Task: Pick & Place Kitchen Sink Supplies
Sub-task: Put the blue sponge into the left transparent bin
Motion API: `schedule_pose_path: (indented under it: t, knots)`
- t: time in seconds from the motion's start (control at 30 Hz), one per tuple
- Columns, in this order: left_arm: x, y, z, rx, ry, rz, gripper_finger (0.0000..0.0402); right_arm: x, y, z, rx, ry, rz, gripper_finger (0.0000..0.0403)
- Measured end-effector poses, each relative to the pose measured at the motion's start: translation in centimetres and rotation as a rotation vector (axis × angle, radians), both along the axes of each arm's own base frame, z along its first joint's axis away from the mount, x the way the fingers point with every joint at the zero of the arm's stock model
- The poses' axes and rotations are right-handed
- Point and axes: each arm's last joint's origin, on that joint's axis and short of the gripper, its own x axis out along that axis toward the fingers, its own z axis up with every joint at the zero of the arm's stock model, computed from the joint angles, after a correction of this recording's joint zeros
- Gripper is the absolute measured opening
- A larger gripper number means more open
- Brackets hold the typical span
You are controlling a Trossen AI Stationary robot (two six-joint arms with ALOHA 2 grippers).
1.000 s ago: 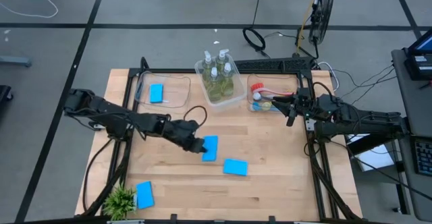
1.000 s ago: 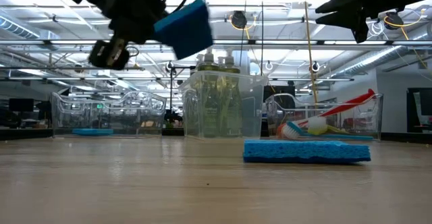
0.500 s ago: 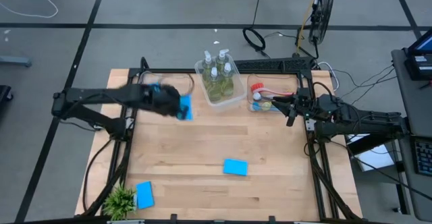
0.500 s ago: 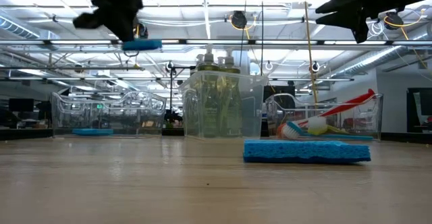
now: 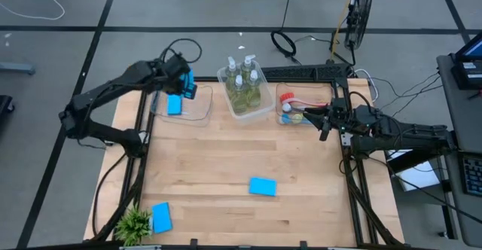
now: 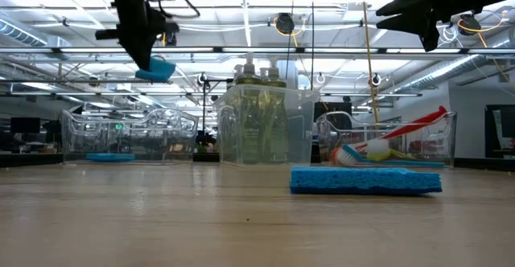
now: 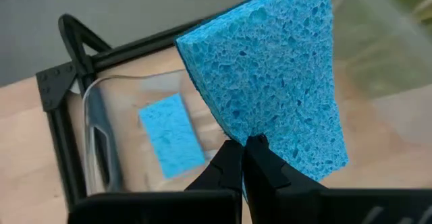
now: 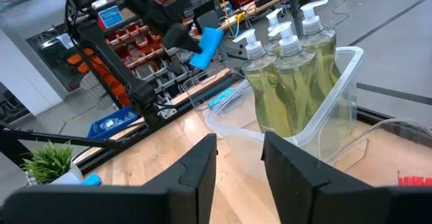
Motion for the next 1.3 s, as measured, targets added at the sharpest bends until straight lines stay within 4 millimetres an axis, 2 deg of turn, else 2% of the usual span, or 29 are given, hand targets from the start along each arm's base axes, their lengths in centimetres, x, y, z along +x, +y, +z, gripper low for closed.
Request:
schedule_pose_path:
  t: [0.23, 0.43, 0.57, 0.93, 1.1, 1.3]
  knots:
    - [0.5, 3.5, -2.6, -0.101, 0.109, -0.071, 0.0, 0.0, 0.0, 0.0, 0.0, 0.0, 0.0, 0.011]
    - [2.1, 5.0, -5.6, -0.217, 0.134, -0.17, 0.0, 0.0, 0.0, 0.0, 0.0, 0.0, 0.0, 0.011]
    - [2.8, 5.3, -7.8, -0.282, 0.164, -0.197, 0.0, 0.0, 0.0, 0.0, 0.0, 0.0, 0.0, 0.011]
    - [3.3, 5.3, -10.8, -0.38, 0.209, -0.22, 0.0, 0.0, 0.0, 0.0, -0.007, 0.003, 0.001, 0.011]
    - [3.5, 5.2, -11.9, -0.371, 0.163, -0.222, 0.0, 0.0, 0.0, 0.0, -0.01, 0.004, 0.001, 0.011]
    - [3.5, 5.2, -12.0, -0.371, 0.16, -0.216, 0.0, 0.0, 0.0, 0.0, -0.01, 0.005, 0.001, 0.011]
